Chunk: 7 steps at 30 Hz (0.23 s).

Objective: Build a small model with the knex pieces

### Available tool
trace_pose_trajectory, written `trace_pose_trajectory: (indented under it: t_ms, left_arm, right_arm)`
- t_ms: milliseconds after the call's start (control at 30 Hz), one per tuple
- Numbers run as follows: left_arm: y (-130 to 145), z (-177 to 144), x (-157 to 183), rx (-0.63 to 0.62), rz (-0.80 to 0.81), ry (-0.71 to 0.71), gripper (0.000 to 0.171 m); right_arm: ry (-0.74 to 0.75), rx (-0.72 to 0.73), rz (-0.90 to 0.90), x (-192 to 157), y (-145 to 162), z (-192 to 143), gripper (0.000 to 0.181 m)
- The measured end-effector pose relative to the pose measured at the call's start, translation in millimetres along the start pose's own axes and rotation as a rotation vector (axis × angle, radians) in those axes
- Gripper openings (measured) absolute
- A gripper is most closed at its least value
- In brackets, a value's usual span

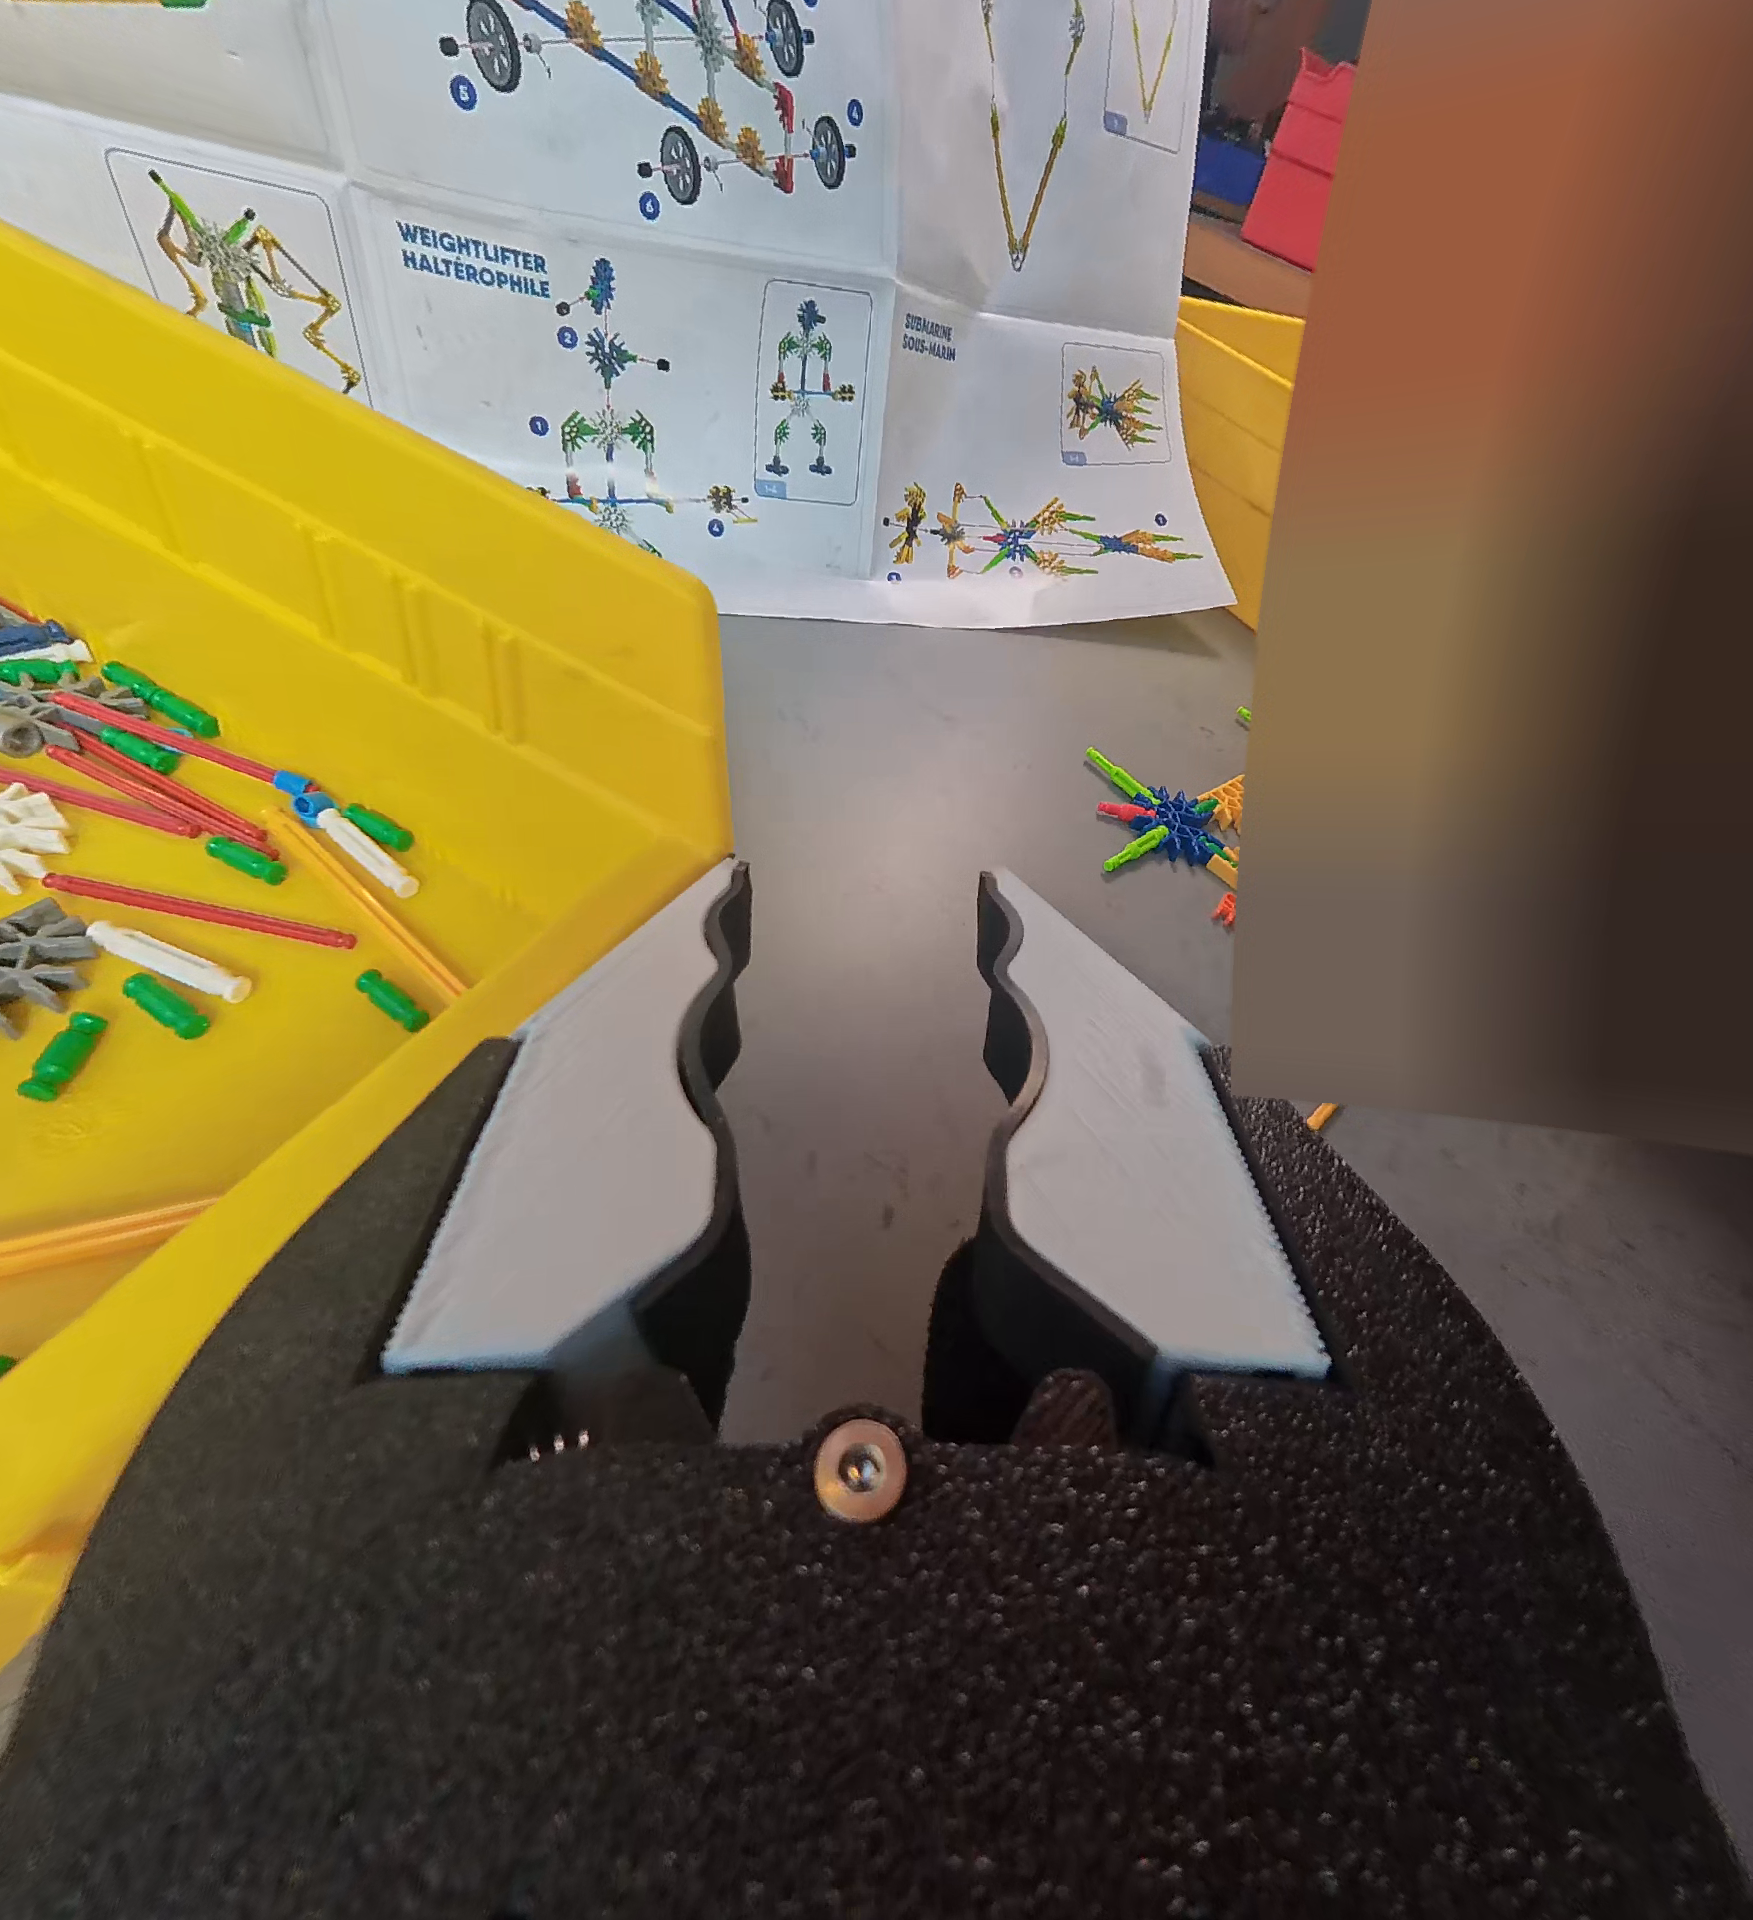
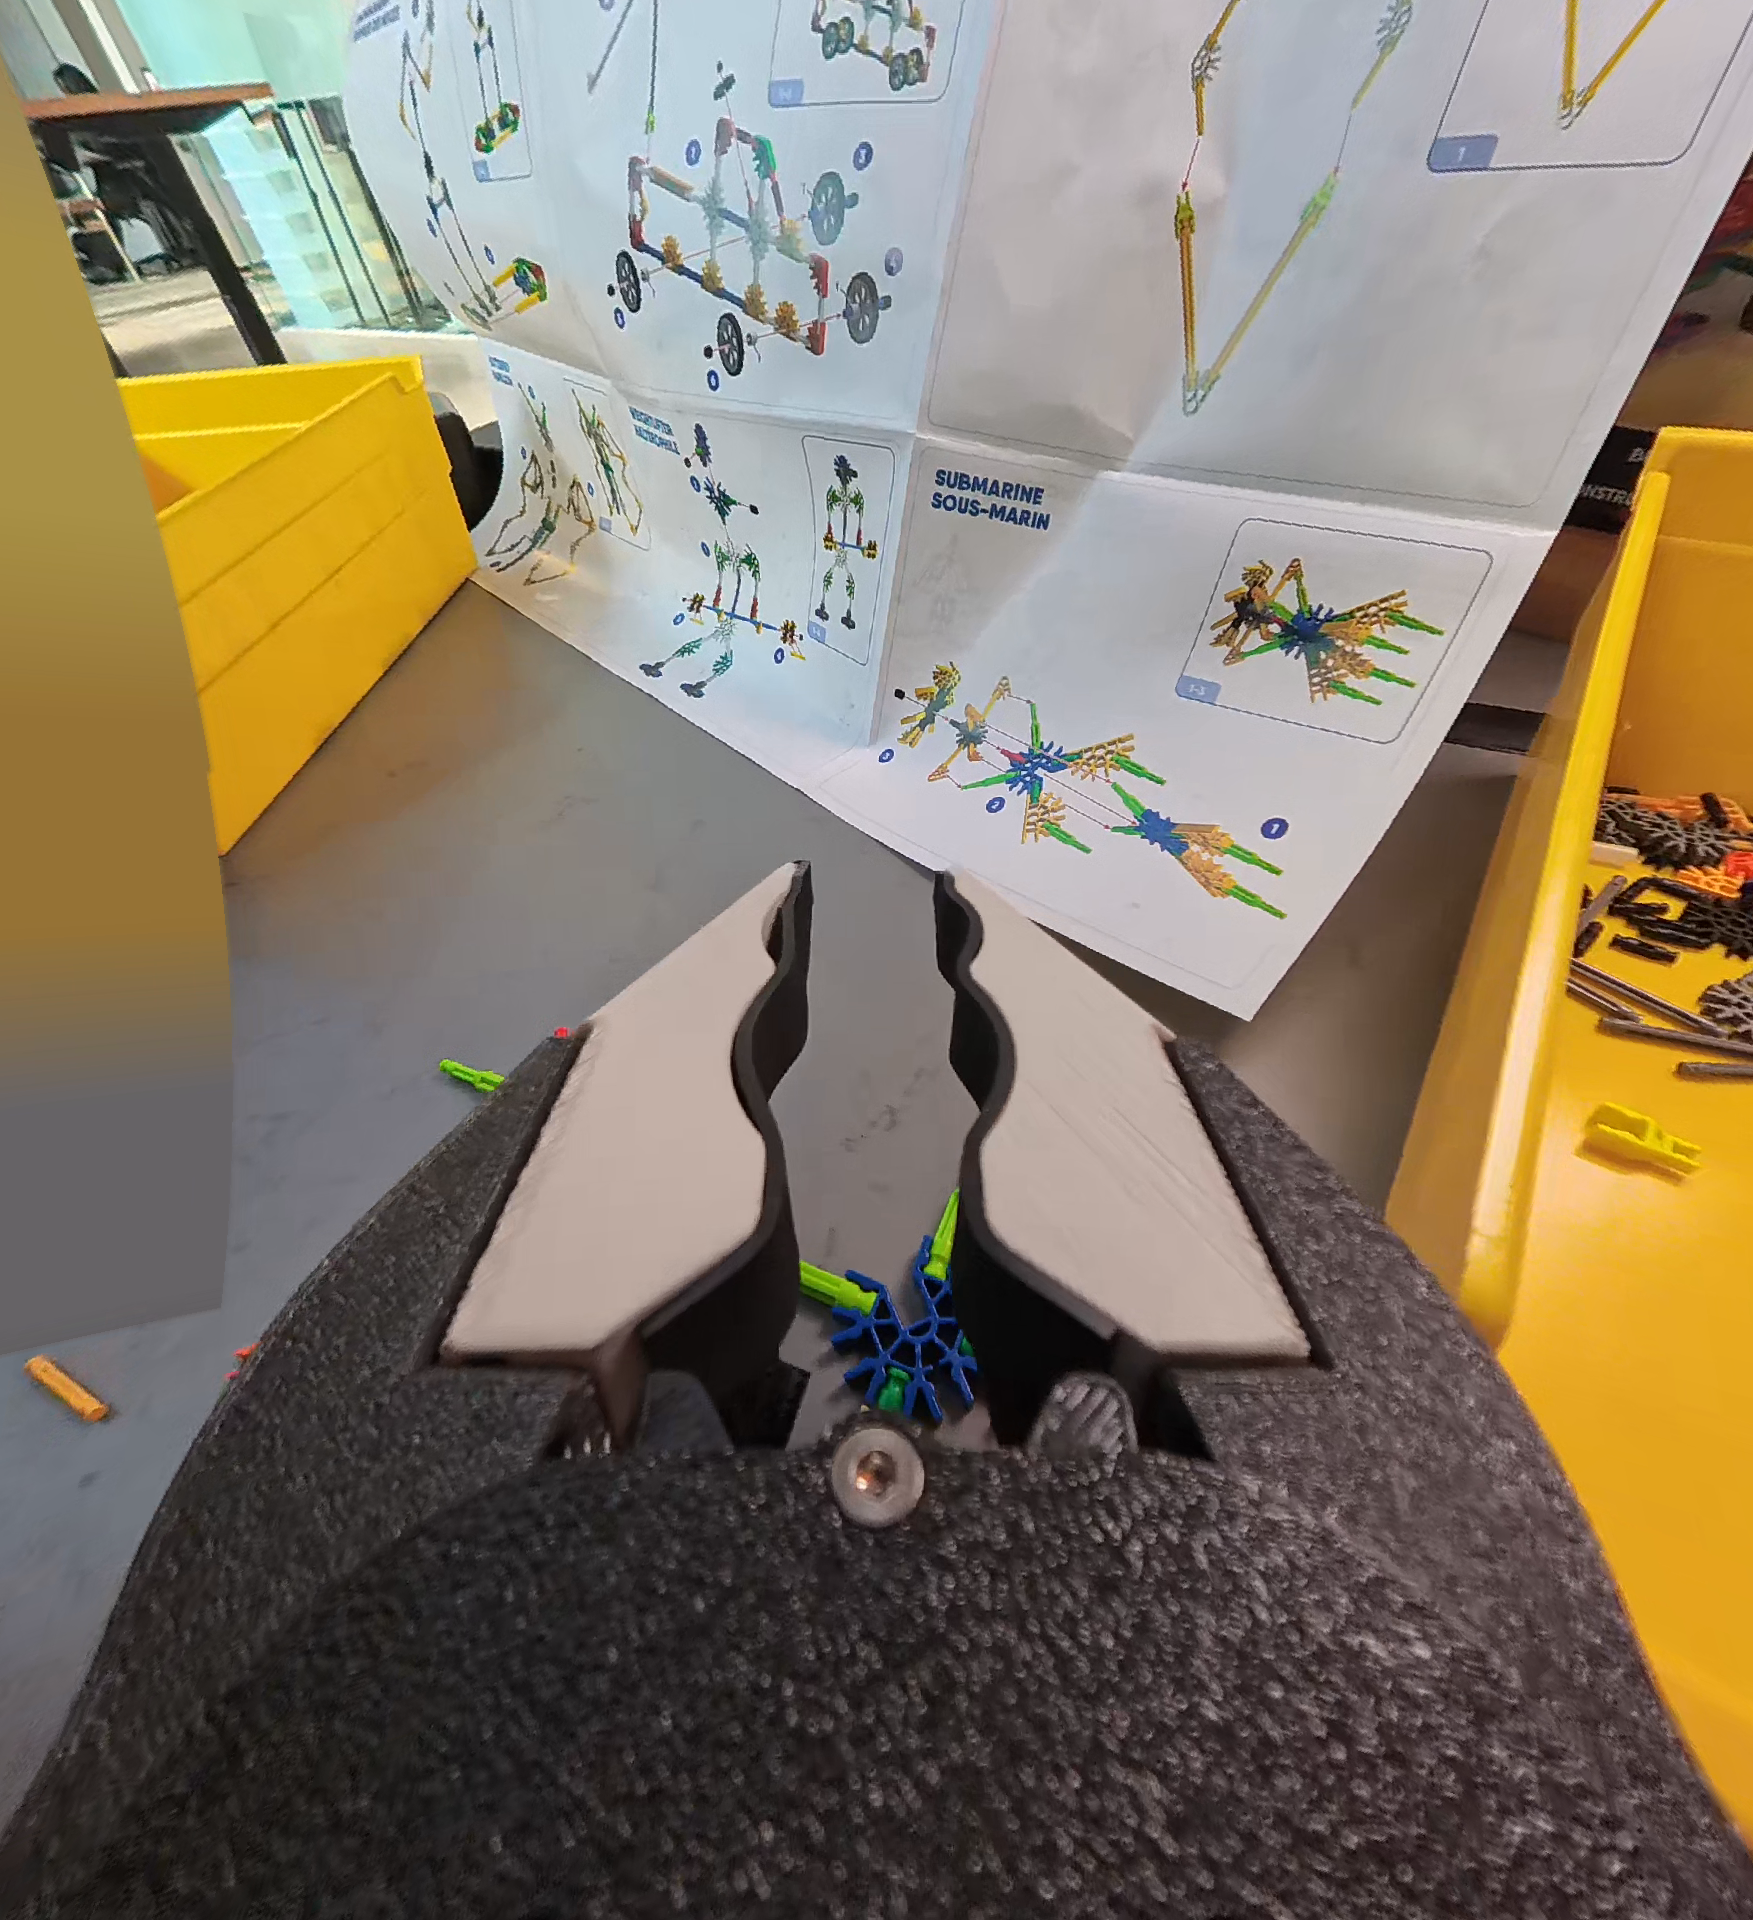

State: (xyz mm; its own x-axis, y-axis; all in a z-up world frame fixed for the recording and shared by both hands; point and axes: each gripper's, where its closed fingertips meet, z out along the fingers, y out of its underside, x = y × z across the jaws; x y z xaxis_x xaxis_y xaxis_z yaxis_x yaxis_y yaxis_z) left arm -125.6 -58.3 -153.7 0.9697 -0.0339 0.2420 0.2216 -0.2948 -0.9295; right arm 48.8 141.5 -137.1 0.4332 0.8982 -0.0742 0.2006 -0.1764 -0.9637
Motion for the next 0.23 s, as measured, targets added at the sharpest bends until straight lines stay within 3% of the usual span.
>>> trace_pose_trajectory:
  t_ms: [233]
  left_arm:
    - [-0.1, -0.2, -0.1, 0.003, 0.001, 0.0, 0.043]
  right_arm:
    - [-0.007, 0.003, -0.009, -1.5, -0.5, -0.6, 0.006]
